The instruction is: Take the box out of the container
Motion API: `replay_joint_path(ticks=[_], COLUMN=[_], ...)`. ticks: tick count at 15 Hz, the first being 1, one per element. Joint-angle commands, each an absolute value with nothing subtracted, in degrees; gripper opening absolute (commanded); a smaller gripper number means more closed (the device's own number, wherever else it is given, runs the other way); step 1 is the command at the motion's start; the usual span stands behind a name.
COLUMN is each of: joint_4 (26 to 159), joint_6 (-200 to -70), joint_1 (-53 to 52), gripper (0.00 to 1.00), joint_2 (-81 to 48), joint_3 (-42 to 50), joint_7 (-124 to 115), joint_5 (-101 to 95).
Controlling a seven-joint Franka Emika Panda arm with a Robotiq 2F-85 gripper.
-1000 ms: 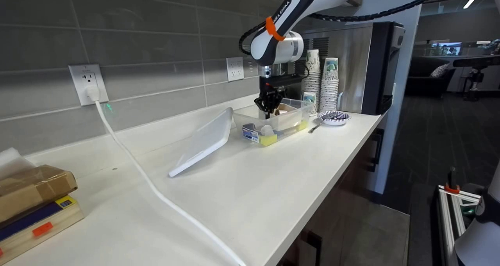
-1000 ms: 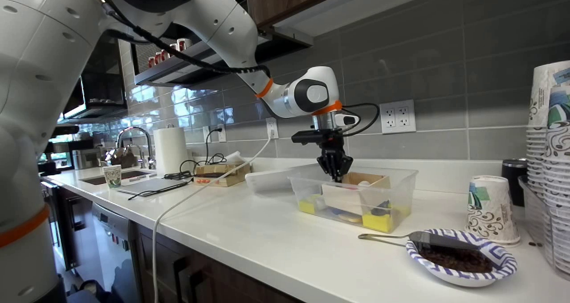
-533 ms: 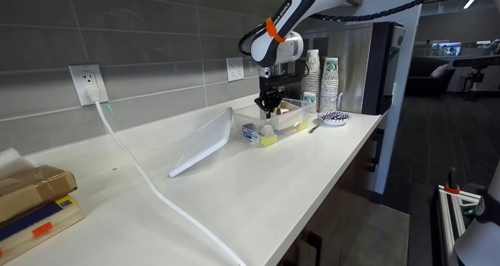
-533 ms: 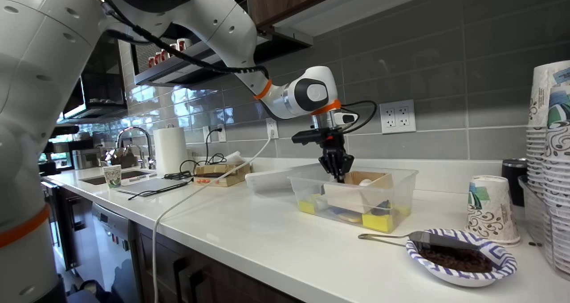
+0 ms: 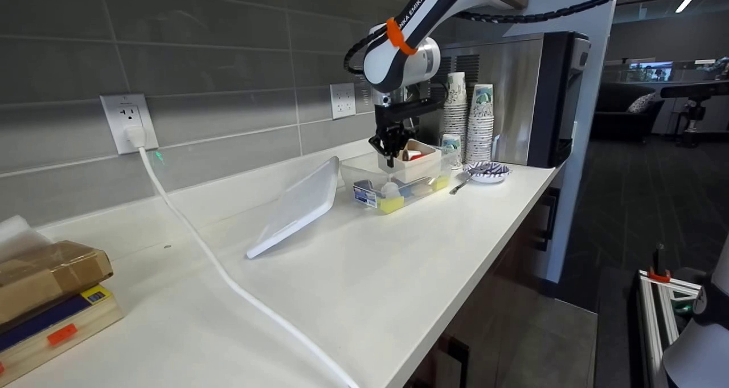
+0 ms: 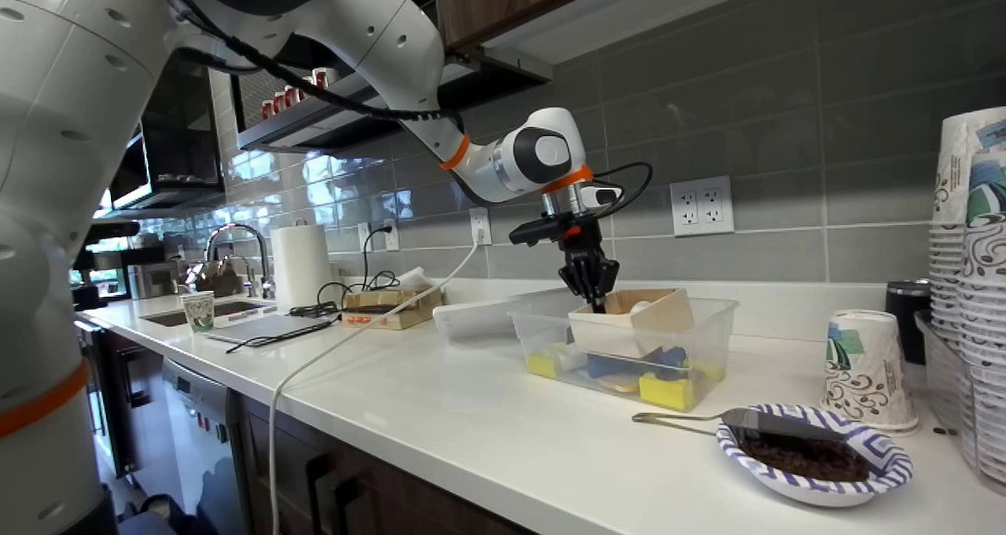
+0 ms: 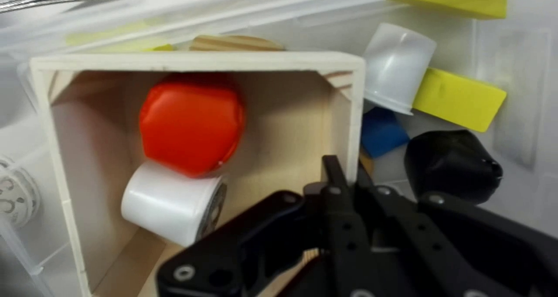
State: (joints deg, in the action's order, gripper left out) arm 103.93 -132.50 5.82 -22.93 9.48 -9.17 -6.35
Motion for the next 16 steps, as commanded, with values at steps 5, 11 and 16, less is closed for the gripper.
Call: replay_joint_path(ticks=[5, 11, 16], joint_4=[104.2, 104.3, 106.1], joint_6=[-120.8, -113.7, -112.0], joint_1=[5.7, 5.9, 6.2], gripper=[0.02, 0.02, 0.02], joint_2=[-16.8, -14.1, -13.3], joint_3=[9.6, 9.3, 9.3], joint_7=[-7.9, -6.7, -6.7], joint_5=[-7.7, -8.1, -8.3])
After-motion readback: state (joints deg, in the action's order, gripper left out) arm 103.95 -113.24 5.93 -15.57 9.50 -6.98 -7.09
